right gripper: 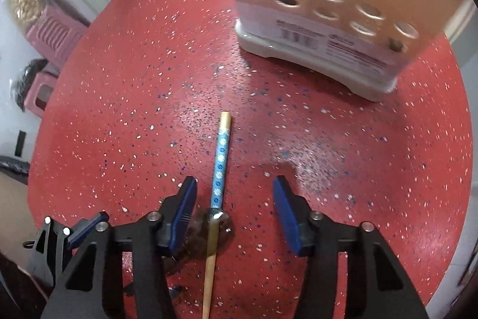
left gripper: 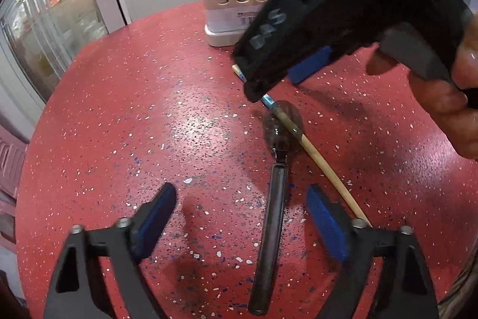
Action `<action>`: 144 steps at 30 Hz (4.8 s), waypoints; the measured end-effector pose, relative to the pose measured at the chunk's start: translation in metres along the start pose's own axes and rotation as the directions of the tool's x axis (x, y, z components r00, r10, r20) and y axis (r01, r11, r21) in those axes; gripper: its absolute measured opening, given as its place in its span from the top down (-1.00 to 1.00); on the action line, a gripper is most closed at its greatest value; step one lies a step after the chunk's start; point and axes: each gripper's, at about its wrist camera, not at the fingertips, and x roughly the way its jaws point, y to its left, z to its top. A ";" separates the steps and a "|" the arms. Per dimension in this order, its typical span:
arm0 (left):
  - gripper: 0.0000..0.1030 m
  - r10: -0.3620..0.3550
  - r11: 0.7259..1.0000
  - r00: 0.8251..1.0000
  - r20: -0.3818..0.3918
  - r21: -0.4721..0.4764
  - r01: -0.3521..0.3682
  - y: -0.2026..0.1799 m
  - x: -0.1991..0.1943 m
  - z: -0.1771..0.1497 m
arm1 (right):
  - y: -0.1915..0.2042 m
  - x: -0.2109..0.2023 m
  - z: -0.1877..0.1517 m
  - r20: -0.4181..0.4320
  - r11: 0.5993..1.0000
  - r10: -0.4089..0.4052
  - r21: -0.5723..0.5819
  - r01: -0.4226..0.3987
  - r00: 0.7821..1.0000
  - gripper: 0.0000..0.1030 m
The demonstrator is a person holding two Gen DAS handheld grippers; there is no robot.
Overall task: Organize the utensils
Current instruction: 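Grasp the blue patterned chopstick with the right tool while the left tool grasps the brown spoon, then lift the chopstick and spoon with both tools and carry them over the holder, then lower the chopstick and spoon into the holder and open both tools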
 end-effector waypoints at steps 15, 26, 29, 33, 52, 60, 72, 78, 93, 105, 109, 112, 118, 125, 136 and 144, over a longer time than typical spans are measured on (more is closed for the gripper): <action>-0.87 -0.078 0.997 0.996 -0.046 -0.007 0.078 0.002 0.005 0.013 | 0.008 0.004 0.009 0.002 0.997 -0.053 -0.050 0.053 0.999 0.84; -0.18 -0.134 0.987 0.986 -0.099 0.079 0.142 -0.016 0.008 0.029 | -0.019 -0.024 -0.011 0.077 1.000 0.013 -0.024 -0.011 0.997 0.84; 0.09 -0.151 0.981 0.982 -0.113 0.105 0.163 -0.024 0.007 0.031 | -0.027 -0.036 -0.020 0.093 0.999 0.032 -0.018 -0.031 0.995 0.84; 0.28 -0.150 0.981 0.983 -0.106 0.105 0.161 -0.032 0.003 0.031 | -0.035 -0.049 -0.026 0.122 0.999 0.049 -0.014 -0.047 0.991 0.84; 0.29 -0.145 0.970 0.974 0.175 -0.166 0.175 0.002 -0.056 0.037 | -0.080 -0.110 -0.065 0.288 0.985 0.158 0.013 -0.169 0.944 0.84; 0.29 -0.144 0.967 0.960 0.240 -0.171 0.188 0.006 -0.071 0.059 | -0.078 -0.135 -0.063 0.356 0.983 0.172 0.002 -0.184 0.919 0.84; 0.29 -0.124 0.969 0.938 0.324 -0.163 0.184 0.014 -0.091 0.097 | -0.079 -0.182 -0.046 0.473 0.982 0.173 -0.013 -0.190 0.864 0.84; 0.29 -0.099 0.970 0.927 0.361 -0.173 0.171 0.022 -0.098 0.116 | -0.077 -0.214 -0.037 0.540 0.984 0.170 -0.041 -0.176 0.824 0.84; 0.29 -0.018 0.953 0.867 0.497 -0.253 0.165 0.060 -0.114 0.182 | -0.089 -0.300 -0.001 0.668 0.990 0.135 -0.063 -0.125 0.732 0.84; 0.29 0.017 0.919 0.810 0.586 -0.328 0.218 0.071 -0.088 0.234 | -0.098 -0.315 0.025 0.709 0.998 0.058 -0.038 -0.045 0.702 0.84; 0.28 0.024 0.908 0.795 0.606 -0.346 0.236 0.074 -0.070 0.249 | -0.105 -0.302 0.035 0.700 0.999 0.037 -0.024 -0.028 0.713 0.84; 0.29 0.031 0.911 0.794 0.607 -0.344 0.227 0.073 -0.056 0.257 | -0.109 -0.292 0.041 0.691 1.000 0.031 -0.020 -0.024 0.723 0.84; 0.28 0.042 0.912 0.800 0.599 -0.350 0.215 0.069 -0.022 0.265 | -0.115 -0.270 0.055 0.669 1.000 0.019 -0.020 -0.008 0.743 0.84; 0.28 0.056 0.933 0.799 0.598 -0.317 0.172 0.059 -0.003 0.259 | -0.110 -0.250 0.066 0.633 0.998 -0.002 -0.045 0.039 0.775 0.84; 0.28 0.065 0.947 0.827 0.558 -0.296 0.125 0.051 0.014 0.243 | -0.111 -0.208 0.094 0.520 0.999 0.018 -0.039 0.003 0.854 0.84; 0.28 0.098 0.957 0.835 0.541 -0.281 0.070 0.043 0.014 0.236 | -0.102 -0.192 0.111 0.511 0.999 0.032 -0.047 -0.010 0.859 0.84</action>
